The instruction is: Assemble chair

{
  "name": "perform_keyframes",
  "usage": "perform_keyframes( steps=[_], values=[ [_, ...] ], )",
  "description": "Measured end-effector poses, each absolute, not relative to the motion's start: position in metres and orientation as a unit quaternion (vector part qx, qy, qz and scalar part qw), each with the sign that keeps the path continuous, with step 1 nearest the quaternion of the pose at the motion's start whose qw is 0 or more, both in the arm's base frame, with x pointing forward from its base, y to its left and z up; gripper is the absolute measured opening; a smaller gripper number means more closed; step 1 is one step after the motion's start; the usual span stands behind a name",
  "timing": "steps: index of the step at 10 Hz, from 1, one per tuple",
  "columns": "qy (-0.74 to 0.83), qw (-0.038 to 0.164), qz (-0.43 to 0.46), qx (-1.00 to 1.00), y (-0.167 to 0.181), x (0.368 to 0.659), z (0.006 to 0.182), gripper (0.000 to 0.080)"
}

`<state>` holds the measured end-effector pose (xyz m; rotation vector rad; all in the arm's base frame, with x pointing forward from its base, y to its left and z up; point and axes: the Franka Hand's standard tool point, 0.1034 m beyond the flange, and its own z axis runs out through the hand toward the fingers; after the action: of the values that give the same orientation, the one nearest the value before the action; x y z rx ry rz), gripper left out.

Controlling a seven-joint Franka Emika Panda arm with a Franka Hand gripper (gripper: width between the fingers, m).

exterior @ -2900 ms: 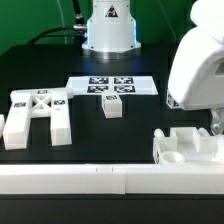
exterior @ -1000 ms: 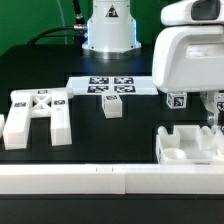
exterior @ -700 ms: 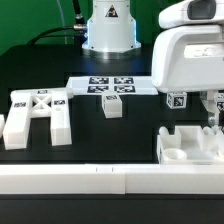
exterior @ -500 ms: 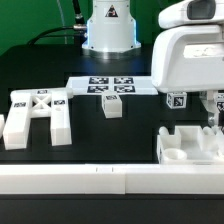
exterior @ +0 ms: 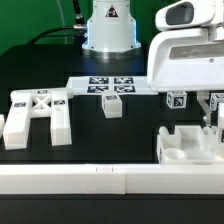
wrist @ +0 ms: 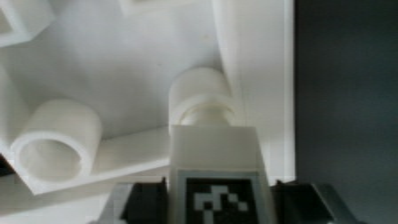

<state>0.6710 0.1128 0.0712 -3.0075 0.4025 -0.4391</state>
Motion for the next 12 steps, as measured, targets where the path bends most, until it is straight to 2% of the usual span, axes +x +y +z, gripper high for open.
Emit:
perform_keyframes(
  steps=[2,6,9,10,11,12],
  values=[
    [0.245,0.063,-0.134,-0.958,0.1127,0.6707,0.0703,0.0287],
    [0.394,0.095,-0.115,-0.907,0.1202,0.6685,0.0677,0.0287],
    [0.426,0.103,-0.111,-0.892,0.1209,0.6689,0.0682,0.0287],
    [0.42,0.102,-0.111,-0.895,0.121,0.6687,0.0679,0.0392],
    [0.399,0.1,-0.114,-0.904,0.1208,0.6687,0.0679,0.053],
    [0.383,0.097,-0.115,-0.911,0.1181,0.6693,0.0681,0.0614]
  ],
)
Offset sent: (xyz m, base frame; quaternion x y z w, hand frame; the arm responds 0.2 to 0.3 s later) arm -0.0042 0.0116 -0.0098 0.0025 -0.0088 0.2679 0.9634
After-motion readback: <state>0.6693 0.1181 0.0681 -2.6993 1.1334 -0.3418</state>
